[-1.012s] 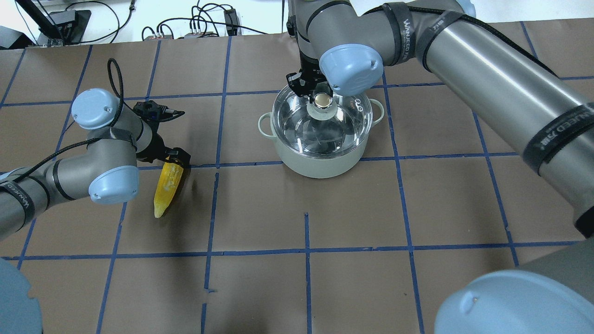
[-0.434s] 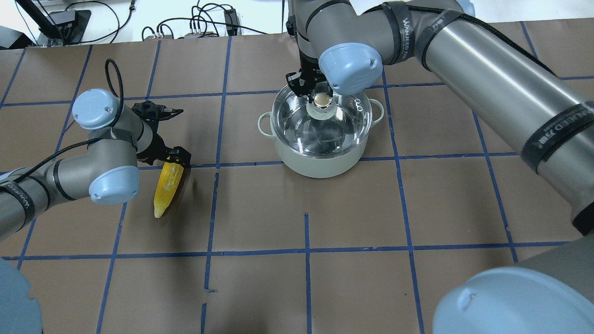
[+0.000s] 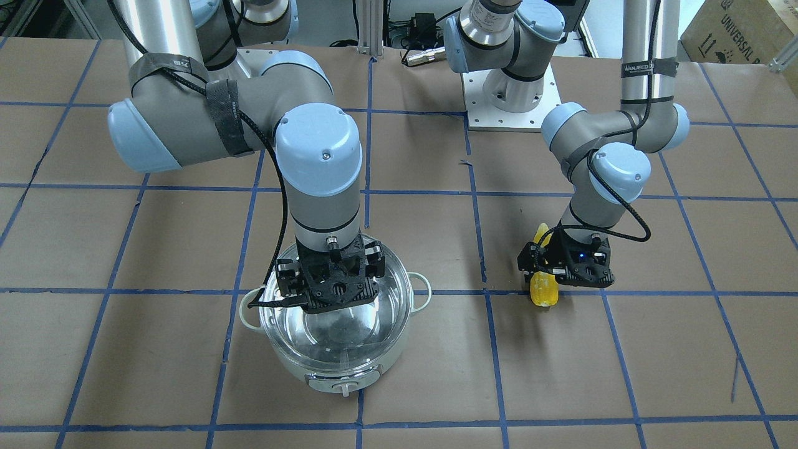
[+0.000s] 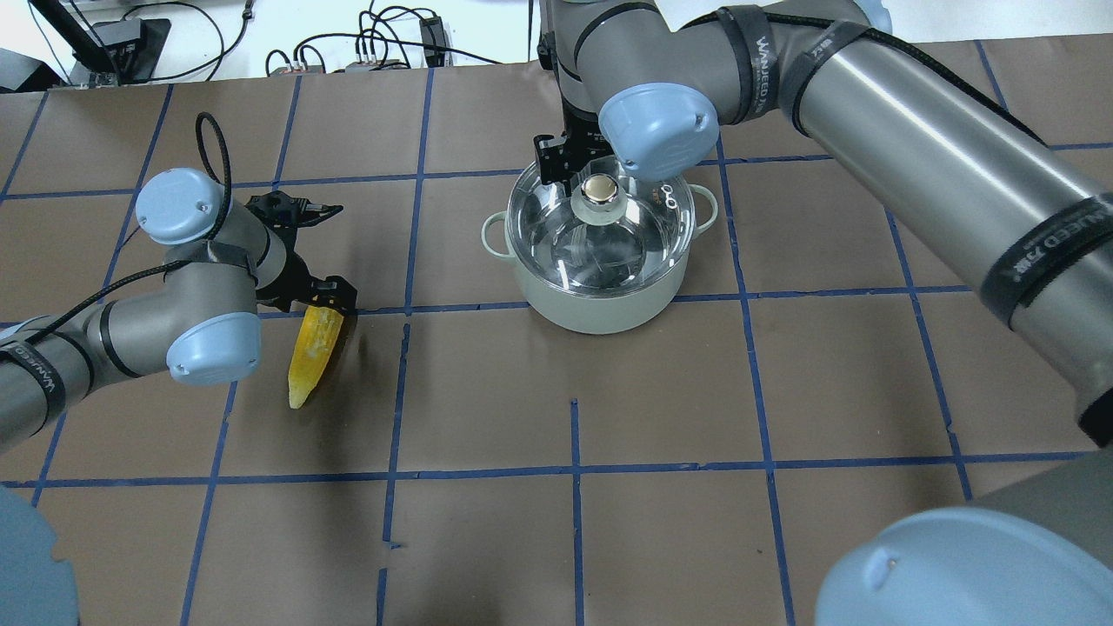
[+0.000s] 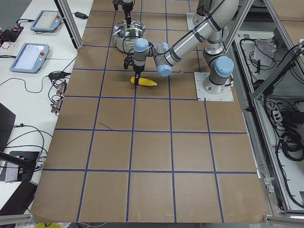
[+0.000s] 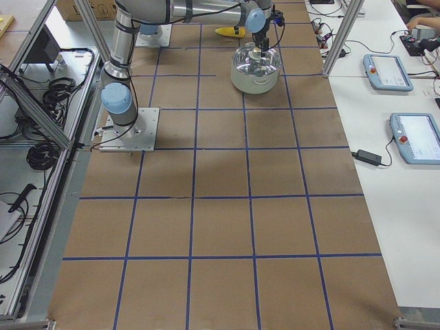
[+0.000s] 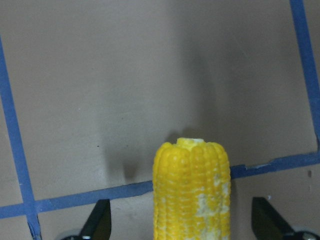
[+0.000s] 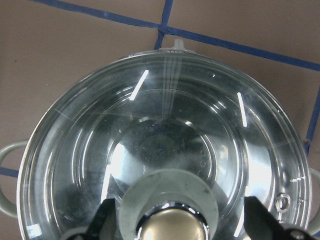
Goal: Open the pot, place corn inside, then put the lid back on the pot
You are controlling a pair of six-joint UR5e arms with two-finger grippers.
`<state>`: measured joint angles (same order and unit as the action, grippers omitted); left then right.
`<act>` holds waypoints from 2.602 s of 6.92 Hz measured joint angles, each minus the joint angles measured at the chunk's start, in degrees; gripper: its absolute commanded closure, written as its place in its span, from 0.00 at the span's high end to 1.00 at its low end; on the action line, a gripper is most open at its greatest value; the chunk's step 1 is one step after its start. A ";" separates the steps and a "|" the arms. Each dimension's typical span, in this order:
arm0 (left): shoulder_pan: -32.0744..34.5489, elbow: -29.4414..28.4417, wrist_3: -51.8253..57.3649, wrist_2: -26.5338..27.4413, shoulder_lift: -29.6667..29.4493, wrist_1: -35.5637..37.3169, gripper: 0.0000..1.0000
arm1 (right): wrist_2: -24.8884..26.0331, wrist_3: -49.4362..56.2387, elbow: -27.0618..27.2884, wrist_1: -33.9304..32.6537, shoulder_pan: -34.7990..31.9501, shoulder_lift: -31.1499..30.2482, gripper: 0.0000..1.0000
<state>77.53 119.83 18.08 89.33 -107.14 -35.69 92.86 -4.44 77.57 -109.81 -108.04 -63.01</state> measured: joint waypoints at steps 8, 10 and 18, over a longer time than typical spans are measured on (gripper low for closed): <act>0.08 -0.52 -0.25 0.47 1.46 0.07 0.18 | 0.13 0.46 0.83 0.19 -0.19 -0.70 0.27; 0.14 -0.44 -0.40 0.94 1.89 -0.05 0.18 | -0.06 1.25 -2.69 3.39 0.99 -0.71 0.28; 12.47 -17.23 -25.49 0.66 9.64 -27.74 0.18 | -0.33 10.45 -11.17 17.95 18.43 -6.50 0.30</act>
<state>90.00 102.60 -7.41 89.98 -97.50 -63.43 92.53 6.02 66.40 -91.86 -89.61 -69.51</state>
